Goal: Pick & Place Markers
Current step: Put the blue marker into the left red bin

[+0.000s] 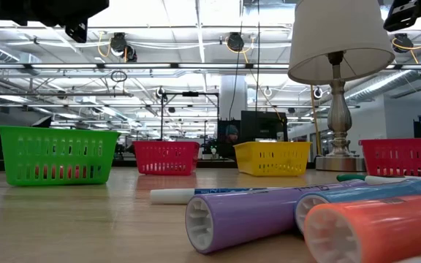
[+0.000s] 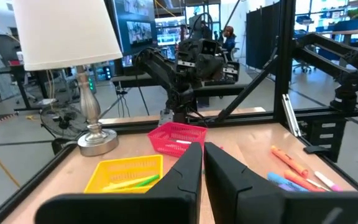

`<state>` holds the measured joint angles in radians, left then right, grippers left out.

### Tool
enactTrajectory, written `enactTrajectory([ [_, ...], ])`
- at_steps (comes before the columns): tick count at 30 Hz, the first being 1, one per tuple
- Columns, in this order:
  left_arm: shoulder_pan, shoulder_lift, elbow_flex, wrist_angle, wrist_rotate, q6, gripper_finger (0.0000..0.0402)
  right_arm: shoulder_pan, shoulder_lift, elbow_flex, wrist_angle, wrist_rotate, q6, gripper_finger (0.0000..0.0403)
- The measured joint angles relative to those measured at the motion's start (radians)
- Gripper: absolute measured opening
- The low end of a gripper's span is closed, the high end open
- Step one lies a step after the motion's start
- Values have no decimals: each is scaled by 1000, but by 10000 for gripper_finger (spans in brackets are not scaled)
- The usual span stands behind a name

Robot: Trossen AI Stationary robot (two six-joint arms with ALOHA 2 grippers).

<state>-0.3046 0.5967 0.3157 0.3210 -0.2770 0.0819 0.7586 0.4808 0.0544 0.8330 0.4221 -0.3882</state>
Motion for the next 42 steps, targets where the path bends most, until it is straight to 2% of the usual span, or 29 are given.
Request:
enactTrajectory([
  [6, 0, 0, 0, 11, 4, 8, 26, 0, 19, 1, -1, 13, 28, 0],
  [8, 0, 0, 0, 17, 4, 15, 26, 0, 39, 19, -22, 81, 52, 0],
  [11, 0, 0, 0, 25, 4, 14, 26, 0, 87, 78, -145, 169, 93, 0],
  [14, 0, 0, 0, 26, 4, 18, 26, 0, 140, 149, -218, 177, 117, 0],
  [26, 0, 6, 0, 25, -16, 18, 26, -8, 404, 329, -243, 177, 124, 0],
  [33, 1, 7, 0, 47, -20, 31, 26, -33, 533, 451, -357, 176, 194, 0],
  [37, 2, 7, 0, 51, -21, 40, 26, -42, 602, 469, -368, 175, 209, 0],
  [42, 2, 7, 0, 51, -21, 40, 26, -52, 677, 500, -365, 151, 307, 0],
])
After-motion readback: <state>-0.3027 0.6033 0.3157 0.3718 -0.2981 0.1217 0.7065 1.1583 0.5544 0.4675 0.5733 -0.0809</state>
